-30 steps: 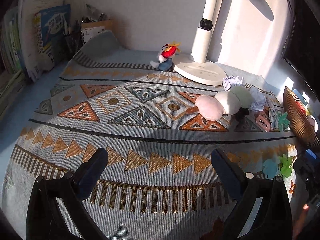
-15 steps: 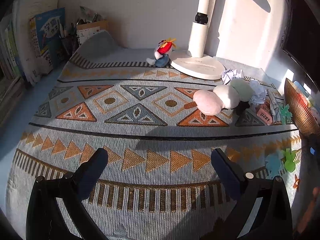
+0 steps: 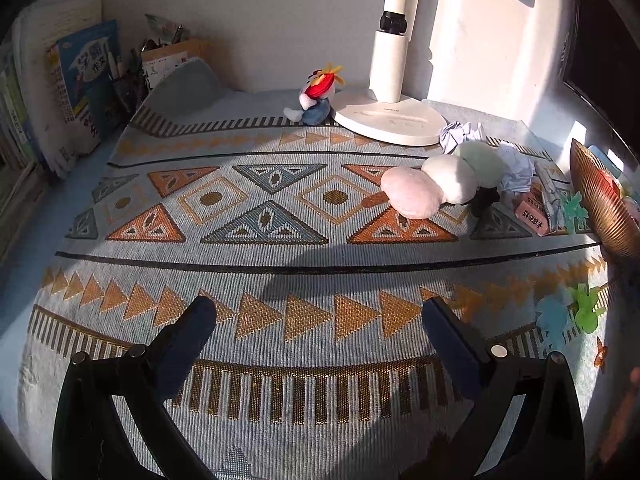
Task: Organize objects
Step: 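Move both grippers toward the crumpled papers beside the lamp base, then grasp a crumpled grey paper with the left gripper while the right grasps a blue one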
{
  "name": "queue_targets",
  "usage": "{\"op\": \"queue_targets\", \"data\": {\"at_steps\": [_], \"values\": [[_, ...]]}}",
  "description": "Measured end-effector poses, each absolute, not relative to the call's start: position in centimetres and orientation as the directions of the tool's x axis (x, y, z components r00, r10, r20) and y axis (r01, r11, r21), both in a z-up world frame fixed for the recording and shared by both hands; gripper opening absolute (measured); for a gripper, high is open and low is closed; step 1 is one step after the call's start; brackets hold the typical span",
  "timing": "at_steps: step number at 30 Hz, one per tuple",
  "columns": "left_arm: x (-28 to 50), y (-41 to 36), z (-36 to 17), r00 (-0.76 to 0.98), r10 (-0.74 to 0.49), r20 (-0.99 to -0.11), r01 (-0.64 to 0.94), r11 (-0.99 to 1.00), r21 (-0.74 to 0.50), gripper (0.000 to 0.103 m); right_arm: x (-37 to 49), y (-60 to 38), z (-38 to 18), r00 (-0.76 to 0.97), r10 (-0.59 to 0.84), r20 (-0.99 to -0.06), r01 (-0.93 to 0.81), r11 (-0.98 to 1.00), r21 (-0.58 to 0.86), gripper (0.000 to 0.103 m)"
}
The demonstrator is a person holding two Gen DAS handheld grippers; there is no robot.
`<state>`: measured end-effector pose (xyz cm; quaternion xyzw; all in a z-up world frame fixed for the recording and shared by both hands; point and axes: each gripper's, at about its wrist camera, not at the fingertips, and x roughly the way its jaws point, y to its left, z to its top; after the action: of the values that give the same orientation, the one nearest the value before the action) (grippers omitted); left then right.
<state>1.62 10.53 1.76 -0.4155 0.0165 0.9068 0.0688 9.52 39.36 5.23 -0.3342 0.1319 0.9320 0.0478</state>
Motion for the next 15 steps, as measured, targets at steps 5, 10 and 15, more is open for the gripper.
{"op": "queue_targets", "data": {"at_steps": [5, 10, 15], "values": [[1.6, 10.7, 1.8, -0.646, 0.09, -0.758, -0.131, -0.991, -0.006, 0.102, 9.2, 39.1, 5.1, -0.764, -0.001, -0.646, -0.17, -0.964, 0.202, 0.103], [0.7, 10.6, 4.8, -0.614, 0.255, -0.747, -0.245, -0.961, -0.126, 0.102, 6.9, 38.4, 5.7, -0.677, -0.14, -0.722, -0.046, -0.972, 0.231, 0.074], [-5.6, 13.0, 10.1, -0.512, 0.487, -0.708, -0.382, -0.867, -0.32, 0.102, 1.8, 37.4, 11.4, -0.678, -0.176, -0.714, 0.084, -0.983, 0.163, 0.071]]}}
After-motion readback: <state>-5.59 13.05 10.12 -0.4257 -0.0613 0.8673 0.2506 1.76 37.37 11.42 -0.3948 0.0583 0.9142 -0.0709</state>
